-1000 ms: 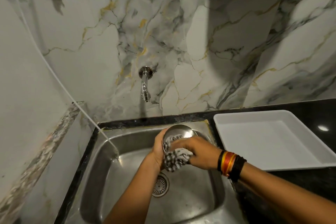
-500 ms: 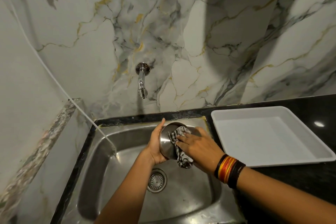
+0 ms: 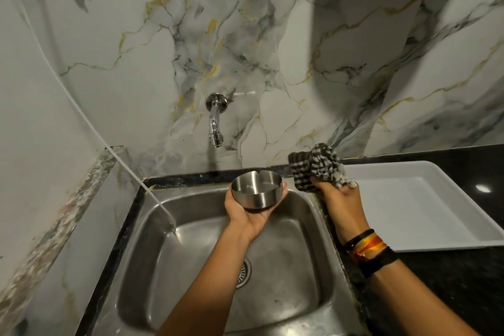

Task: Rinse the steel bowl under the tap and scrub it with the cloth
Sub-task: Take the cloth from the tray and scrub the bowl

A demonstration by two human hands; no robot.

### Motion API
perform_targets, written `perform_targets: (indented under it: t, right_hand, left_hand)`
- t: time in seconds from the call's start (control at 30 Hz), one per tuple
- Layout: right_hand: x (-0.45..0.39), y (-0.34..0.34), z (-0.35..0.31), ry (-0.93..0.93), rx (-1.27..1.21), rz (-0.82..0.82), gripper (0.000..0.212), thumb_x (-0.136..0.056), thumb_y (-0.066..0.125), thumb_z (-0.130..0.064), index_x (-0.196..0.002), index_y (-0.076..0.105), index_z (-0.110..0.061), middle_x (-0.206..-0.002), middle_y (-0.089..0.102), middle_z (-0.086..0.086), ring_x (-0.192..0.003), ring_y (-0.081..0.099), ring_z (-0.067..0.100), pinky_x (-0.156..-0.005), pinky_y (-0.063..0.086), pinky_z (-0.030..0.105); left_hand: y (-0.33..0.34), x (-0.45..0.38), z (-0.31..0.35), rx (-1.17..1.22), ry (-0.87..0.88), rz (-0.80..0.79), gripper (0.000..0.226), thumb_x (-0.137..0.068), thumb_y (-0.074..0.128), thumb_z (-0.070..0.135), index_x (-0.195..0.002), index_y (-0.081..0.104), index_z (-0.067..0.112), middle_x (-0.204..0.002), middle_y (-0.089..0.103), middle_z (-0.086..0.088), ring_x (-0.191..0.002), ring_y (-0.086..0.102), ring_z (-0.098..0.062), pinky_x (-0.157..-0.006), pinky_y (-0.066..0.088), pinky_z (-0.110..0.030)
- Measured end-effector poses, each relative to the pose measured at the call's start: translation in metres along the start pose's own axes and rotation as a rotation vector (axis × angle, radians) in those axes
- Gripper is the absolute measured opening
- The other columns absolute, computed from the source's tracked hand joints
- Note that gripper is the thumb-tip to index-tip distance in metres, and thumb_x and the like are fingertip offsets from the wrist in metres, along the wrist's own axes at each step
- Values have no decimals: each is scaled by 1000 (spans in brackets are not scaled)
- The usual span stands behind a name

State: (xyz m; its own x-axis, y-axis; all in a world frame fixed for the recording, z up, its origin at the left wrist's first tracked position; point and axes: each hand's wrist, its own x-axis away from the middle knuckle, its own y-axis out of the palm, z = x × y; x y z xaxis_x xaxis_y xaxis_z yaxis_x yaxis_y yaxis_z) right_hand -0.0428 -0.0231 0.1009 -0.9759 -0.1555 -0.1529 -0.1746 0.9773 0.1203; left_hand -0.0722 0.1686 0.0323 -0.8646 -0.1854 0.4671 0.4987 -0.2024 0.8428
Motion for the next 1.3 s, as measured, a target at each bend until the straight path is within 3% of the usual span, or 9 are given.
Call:
perform_targets:
  t: [0.17,0.27,0.33,0.43,0.67,0.83,1.0,1.1,1.3]
  right_hand:
    - [16,25,12,-36,215,-137,19,-100,70,-29,-117,72,-39,-109,75,-32,-114,67,-8,-98,50,11]
    - [32,48,14,-47,278,-191,62,-95,64,-50,-154,44,-40,-136,61,-35,-128,52,-19,-106,43,5]
    - [46,58,18,-56,293,-298,85,-95,57,-63,-163,7,-52,-170,30,-19,-155,28,-1,-126,27,24]
    - [58,66,26,-181,372,-488,76,-103,53,-59,-157,0,-64,-169,-12,-35,-157,-17,-4,-121,1,25]
    - [35,46,11,-172,197,-331,74,-94,55,-61,-161,27,-48,-168,34,-17,-153,30,-2,-121,27,11]
    - [24,37,13,-57,155,-254,55,-96,65,-41,-150,55,-31,-142,64,-23,-135,55,-3,-121,41,34]
    - [24,38,18,-97,183,-227,60,-101,64,-39,-157,45,-30,-149,58,-23,-137,51,-8,-120,40,26]
    - [33,42,18,-197,289,-329,78,-101,54,-55,-166,15,-40,-162,29,-39,-151,30,-11,-122,29,14]
    - [47,52,33,-281,385,-478,72,-109,53,-37,-161,8,-55,-174,-2,-24,-163,-3,15,-130,17,55]
  left_hand:
    - [30,3,-16,-50,132,150,62,-108,39,56,-143,61,10,-126,70,-28,-112,69,-44,-81,63,-54]
    - [46,-1,-19,-120,177,202,65,-107,39,61,-136,66,9,-103,80,-22,-103,71,-35,-80,61,-40]
    - [40,10,-15,-175,148,177,70,-106,35,65,-124,69,6,-89,81,-18,-92,74,-32,-67,58,-38]
    - [12,25,-10,-286,162,103,64,-114,22,54,-129,70,14,-114,85,2,-98,82,-13,-74,65,-30]
    - [47,18,18,55,274,32,48,-99,47,47,-117,70,10,-115,73,-18,-103,69,-36,-87,56,-43]
    - [60,14,13,121,239,37,60,-106,46,61,-131,70,12,-130,71,-25,-112,68,-41,-83,58,-52]
    - [61,17,3,42,183,35,73,-101,49,68,-145,63,10,-144,65,-28,-131,62,-44,-96,57,-54]
    - [64,12,5,-9,235,101,75,-100,49,71,-140,64,10,-121,72,-25,-108,69,-40,-80,58,-47]
    - [58,13,12,-25,261,87,58,-102,54,61,-120,64,8,-105,78,-21,-86,77,-38,-69,65,-44]
